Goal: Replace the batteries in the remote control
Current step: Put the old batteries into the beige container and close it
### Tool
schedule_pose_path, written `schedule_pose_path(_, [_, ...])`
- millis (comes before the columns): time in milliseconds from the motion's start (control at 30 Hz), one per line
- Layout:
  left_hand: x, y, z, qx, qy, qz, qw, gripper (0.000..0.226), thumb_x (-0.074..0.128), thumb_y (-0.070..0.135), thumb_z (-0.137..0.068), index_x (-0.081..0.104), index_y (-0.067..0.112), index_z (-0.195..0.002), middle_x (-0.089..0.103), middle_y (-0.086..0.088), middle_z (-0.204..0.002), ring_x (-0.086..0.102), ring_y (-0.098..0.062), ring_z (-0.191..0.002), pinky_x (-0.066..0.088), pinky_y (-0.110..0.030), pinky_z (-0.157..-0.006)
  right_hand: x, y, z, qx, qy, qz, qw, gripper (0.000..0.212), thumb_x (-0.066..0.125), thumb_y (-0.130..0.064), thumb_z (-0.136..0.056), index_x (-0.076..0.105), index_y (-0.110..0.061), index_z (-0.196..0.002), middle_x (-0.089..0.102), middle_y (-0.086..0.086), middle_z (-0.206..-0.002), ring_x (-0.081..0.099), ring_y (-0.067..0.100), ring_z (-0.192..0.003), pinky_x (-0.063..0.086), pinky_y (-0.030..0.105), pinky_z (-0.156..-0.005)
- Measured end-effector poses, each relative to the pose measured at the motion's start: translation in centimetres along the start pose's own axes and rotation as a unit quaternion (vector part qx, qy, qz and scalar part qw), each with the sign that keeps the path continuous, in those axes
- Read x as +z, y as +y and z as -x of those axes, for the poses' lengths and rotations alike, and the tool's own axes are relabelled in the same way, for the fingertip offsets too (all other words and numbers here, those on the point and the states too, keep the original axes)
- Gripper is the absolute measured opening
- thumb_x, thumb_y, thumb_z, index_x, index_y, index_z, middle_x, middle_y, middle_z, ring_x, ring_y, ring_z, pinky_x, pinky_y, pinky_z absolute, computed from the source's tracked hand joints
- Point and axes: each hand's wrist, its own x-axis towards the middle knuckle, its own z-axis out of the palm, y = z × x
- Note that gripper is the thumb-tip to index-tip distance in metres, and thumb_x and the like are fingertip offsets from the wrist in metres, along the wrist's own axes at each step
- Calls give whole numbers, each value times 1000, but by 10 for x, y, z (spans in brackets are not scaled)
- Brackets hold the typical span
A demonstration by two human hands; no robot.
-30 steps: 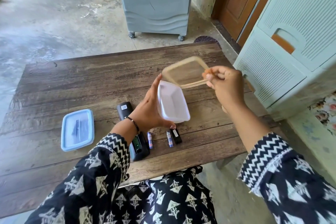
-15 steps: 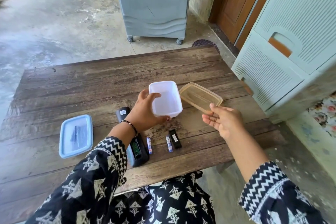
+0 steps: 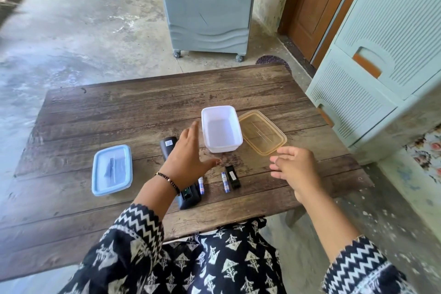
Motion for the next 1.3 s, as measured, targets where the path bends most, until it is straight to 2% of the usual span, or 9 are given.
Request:
schedule_pose_path(100, [-8,0,16,35,-17,-89,995,76,71,35,-76,34,16,-140,44,-5,-139,42,-20,-127,33,-30,-107,8,-8,23,-201,20,178,963,27,63,-4,-82,64,-13,-108,66,-4,-92,60,6,-77,49,14,-67])
schedule_pose_path(200, [-7,7,33,51,-31,-124,990,61,69,30,-79,45,16,-134,51,-2,-133,51,-18,-118,37,-22,-100,24,-17,40,-309,-106,267,907,32,64,-16,-83,61,-20,-115,61,-6,-108,50,7,-100,40,18,-87])
schedule_pose_path(333, [5,9,44,46,-41,-211,975,62,69,29,-78,43,15,-133,52,-3,-131,40,-20,-126,29,-28,-110,39,-21,46,-351,-196,425,811,52,66,-33,-81,48,-26,-129,45,-6,-116,32,14,-114,33,30,-96])
schedule_pose_path(467, [15,8,47,4,-57,-253,966,81,63,27,-83,12,11,-145,49,-7,-135,25,-26,-139,20,-36,-117,45,-22,45,-336,-218,500,768,61,67,-38,-78,44,-22,-132,40,0,-119,28,19,-116,31,38,-99])
schedule_pose_path(667, [19,2,48,-5,-46,-270,962,90,57,14,-85,-9,11,-146,53,-7,-131,24,-25,-140,15,-33,-116,55,-24,46,-346,-217,480,776,52,68,-27,-79,51,-17,-127,42,1,-121,30,20,-117,33,38,-100])
schedule_pose_path(933, [18,4,48,15,-34,-247,968,82,56,32,-86,3,15,-147,54,0,-131,31,-20,-137,10,-36,-117,45,-26,41,-355,-207,418,810,53,70,-29,-77,51,-22,-127,46,-5,-116,31,16,-113,33,34,-100])
schedule_pose_path(1100, [-3,23,19,67,82,-160,981,84,59,34,-85,5,19,-148,51,3,-137,36,-18,-134,23,-35,-114,34,-55,11,-366,-128,355,850,57,70,-29,-78,49,-22,-131,51,-3,-114,35,17,-111,36,35,-95])
schedule_pose_path(1200, [-7,28,-24,61,92,-145,983,85,61,29,-84,6,21,-148,52,-1,-137,36,-22,-135,24,-38,-113,45,-73,-17,-350,-104,393,844,58,71,-29,-77,50,-26,-131,51,0,-115,36,20,-109,37,34,-90])
schedule_pose_path(1300, [5,23,-60,42,38,-189,980,88,60,25,-85,-1,23,-147,51,-5,-139,31,-24,-139,15,-40,-117,60,-79,-36,-334,-106,455,819,54,72,-27,-77,53,-28,-128,49,4,-118,34,24,-114,37,35,-88])
